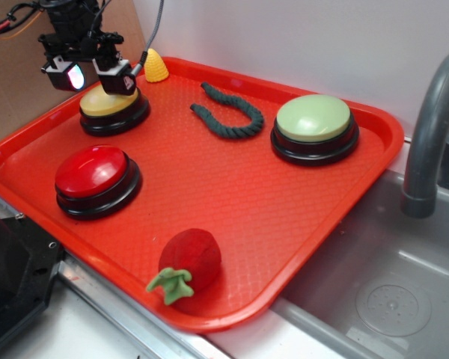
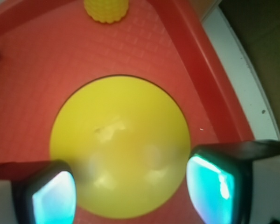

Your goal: Push the yellow button.

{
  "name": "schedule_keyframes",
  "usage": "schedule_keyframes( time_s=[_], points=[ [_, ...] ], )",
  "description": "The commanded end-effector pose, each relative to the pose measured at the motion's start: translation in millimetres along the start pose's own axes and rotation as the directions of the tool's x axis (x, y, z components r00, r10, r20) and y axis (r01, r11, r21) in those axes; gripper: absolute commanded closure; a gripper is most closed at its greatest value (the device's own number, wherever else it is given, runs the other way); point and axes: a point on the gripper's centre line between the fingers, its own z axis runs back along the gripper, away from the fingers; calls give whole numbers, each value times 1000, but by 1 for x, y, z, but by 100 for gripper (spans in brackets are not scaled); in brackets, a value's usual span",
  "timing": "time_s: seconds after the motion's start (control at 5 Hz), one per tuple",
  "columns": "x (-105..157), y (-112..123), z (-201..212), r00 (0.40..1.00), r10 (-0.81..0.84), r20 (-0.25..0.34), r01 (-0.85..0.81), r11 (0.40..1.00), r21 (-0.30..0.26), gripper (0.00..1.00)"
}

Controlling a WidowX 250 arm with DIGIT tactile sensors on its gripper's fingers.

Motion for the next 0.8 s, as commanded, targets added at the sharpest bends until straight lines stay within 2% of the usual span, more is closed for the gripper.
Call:
schedule_keyframes(
  time_s=[0.0, 0.2, 0.4, 0.6],
  points=[
    [4, 2, -2, 1000, -4, 23, 4, 1000, 10, 0],
    [1, 1, -5, 1000, -12, 10, 11, 1000, 23, 0],
    [2, -2, 13, 998, -61, 27, 61, 998, 3, 0],
    [2, -8, 27, 998, -55, 31, 54, 998, 30, 0]
  ],
)
